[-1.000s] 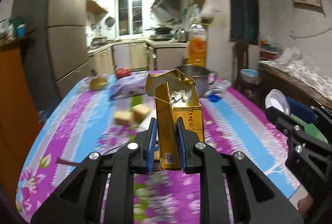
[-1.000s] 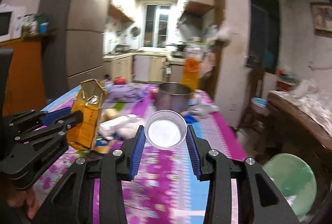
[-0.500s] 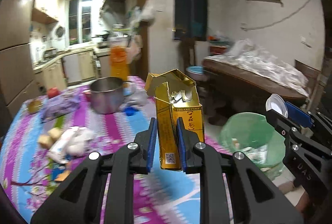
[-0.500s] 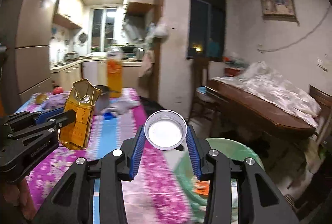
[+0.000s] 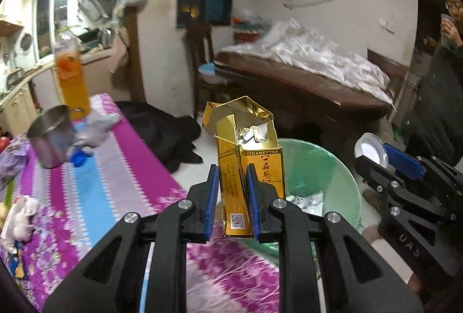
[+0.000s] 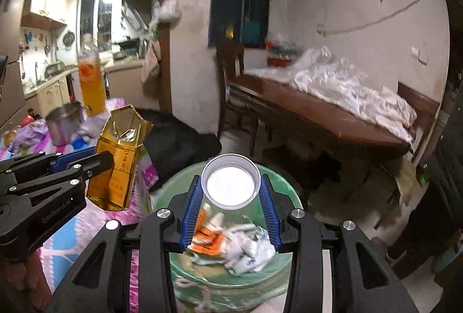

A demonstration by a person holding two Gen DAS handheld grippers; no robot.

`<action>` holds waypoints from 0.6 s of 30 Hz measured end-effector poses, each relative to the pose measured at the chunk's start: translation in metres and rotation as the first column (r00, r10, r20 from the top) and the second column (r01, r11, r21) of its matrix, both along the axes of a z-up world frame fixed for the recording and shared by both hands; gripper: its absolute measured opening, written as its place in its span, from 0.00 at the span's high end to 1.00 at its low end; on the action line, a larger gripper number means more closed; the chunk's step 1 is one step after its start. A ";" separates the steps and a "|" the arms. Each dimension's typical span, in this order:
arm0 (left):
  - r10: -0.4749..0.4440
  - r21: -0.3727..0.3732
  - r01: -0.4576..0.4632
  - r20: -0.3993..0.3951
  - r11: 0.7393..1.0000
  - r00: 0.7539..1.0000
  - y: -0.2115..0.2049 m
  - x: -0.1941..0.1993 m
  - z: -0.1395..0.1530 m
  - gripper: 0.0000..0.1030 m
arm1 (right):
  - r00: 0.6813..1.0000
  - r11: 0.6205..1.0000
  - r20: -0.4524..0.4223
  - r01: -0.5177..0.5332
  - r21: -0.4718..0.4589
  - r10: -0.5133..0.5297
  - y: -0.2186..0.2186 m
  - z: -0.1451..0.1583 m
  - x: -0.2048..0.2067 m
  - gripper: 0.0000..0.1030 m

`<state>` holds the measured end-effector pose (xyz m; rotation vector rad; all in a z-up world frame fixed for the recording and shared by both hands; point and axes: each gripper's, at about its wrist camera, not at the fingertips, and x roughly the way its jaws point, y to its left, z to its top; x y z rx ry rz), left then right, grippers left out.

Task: Collect trash
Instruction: 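Carry the gold box and white lid in both tools over the green bin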

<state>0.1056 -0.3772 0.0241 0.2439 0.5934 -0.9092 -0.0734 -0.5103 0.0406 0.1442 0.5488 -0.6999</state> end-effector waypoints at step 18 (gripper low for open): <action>-0.065 0.250 0.110 -0.179 0.962 0.982 -0.101 0.018 -0.061 0.82 | 0.983 0.968 -0.181 0.050 0.246 -0.005 -0.104 -0.078 0.035 0.60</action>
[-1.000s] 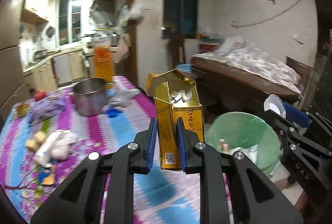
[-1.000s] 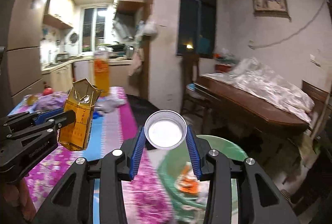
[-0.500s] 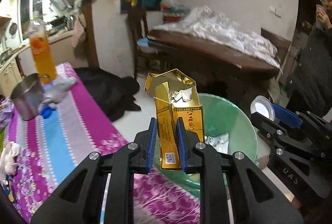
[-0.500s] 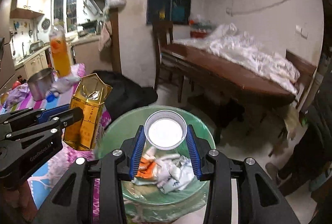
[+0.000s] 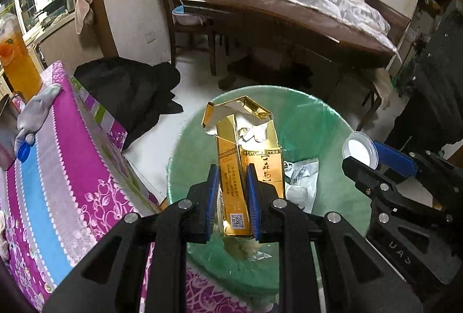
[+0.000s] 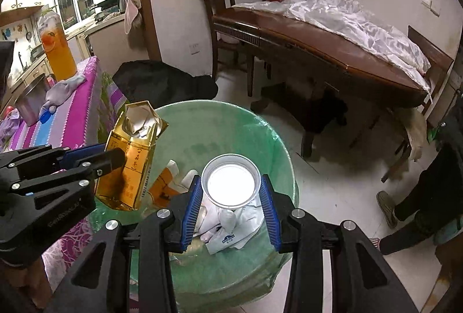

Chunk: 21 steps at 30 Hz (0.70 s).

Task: Collect trash
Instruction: 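Carry the gold box and white lid in both tools over the green bin, then open both tools to drop the gold box and lid into the bin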

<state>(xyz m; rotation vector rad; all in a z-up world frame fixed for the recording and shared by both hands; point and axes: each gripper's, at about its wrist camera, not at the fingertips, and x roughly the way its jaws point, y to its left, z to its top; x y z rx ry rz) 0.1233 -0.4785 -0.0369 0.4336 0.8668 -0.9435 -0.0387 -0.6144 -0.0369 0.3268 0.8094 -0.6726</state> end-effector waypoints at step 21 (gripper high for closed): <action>0.030 0.029 -0.030 0.018 0.999 0.999 -0.011 0.006 -0.004 0.71 | 0.999 1.000 0.032 -0.006 0.016 0.005 0.001 -0.005 0.002 0.40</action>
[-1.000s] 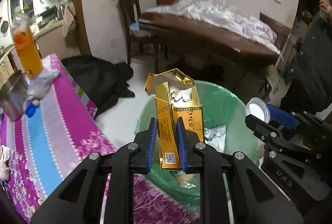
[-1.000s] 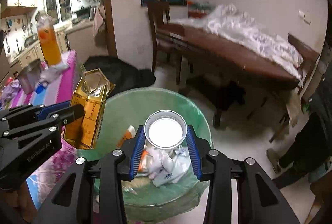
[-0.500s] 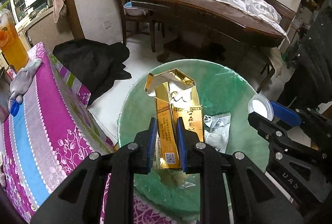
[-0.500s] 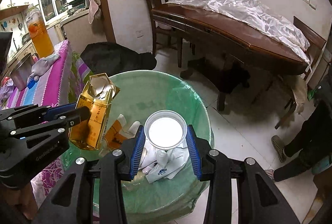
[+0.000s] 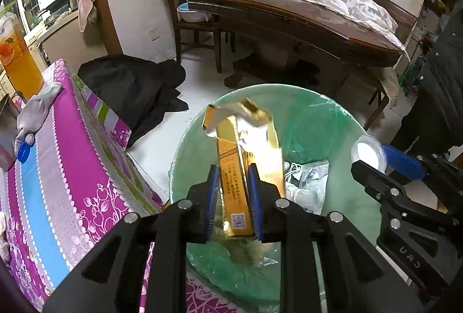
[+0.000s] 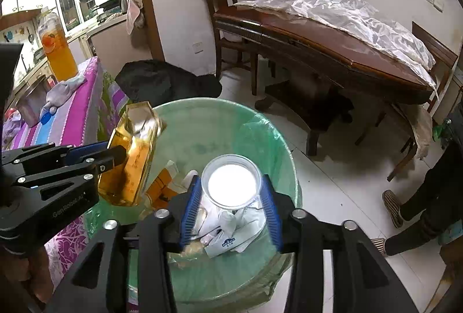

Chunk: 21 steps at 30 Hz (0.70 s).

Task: Collect trash
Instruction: 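Open both tools to drop the gold box and lid into the bin, then move both open tools back over the cluttered table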

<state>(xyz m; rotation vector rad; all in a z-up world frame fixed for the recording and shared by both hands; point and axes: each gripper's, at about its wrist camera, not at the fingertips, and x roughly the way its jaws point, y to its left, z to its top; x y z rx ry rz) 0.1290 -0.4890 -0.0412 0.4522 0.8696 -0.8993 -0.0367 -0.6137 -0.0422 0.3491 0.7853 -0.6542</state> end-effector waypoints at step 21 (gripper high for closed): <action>0.023 -0.025 -0.023 0.027 0.999 0.999 0.014 0.000 0.005 0.32 | 0.999 0.999 0.051 0.016 -0.031 -0.014 0.010 0.015 -0.017 0.36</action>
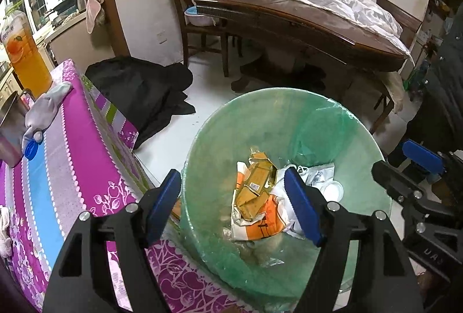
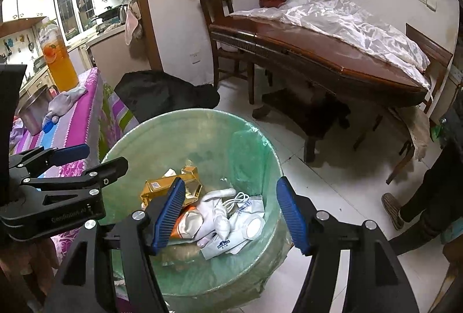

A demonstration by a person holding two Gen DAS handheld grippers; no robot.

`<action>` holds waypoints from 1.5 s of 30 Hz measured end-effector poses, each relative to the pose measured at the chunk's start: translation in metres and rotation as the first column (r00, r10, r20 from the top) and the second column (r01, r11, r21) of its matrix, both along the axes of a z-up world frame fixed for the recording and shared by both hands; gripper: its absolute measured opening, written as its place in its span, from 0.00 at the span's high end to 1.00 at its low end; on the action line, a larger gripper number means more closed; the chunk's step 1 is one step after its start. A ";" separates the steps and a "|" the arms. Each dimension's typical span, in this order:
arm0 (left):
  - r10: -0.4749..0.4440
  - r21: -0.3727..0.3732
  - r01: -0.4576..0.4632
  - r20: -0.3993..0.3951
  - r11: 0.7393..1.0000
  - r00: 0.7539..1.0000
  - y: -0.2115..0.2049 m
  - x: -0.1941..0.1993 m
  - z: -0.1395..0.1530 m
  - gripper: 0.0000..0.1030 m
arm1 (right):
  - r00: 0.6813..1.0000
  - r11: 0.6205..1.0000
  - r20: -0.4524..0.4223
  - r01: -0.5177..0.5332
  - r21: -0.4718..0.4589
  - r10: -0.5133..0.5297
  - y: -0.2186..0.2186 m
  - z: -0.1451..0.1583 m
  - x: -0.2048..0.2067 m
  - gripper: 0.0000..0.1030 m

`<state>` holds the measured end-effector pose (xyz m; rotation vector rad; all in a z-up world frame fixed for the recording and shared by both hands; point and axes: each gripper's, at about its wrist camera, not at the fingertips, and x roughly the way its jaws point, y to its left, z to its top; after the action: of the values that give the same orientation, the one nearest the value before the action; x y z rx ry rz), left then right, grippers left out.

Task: Collect trash
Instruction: 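Move both open tools back over the cluttered table, then grasp the white medicine box with the left tool while the right grasps the blue cigarette pack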

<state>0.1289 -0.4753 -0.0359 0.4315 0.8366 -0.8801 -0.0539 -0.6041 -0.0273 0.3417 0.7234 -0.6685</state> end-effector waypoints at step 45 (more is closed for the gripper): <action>0.550 -0.039 -0.551 -0.031 0.834 0.834 0.422 0.186 0.005 0.54 | 0.862 0.889 0.220 -0.451 -0.077 0.456 0.202 0.039 0.089 0.05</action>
<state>0.3145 -0.0534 -0.0312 0.1206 0.8930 -0.3617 0.0355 -0.4021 0.0116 0.2108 0.5424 -0.1813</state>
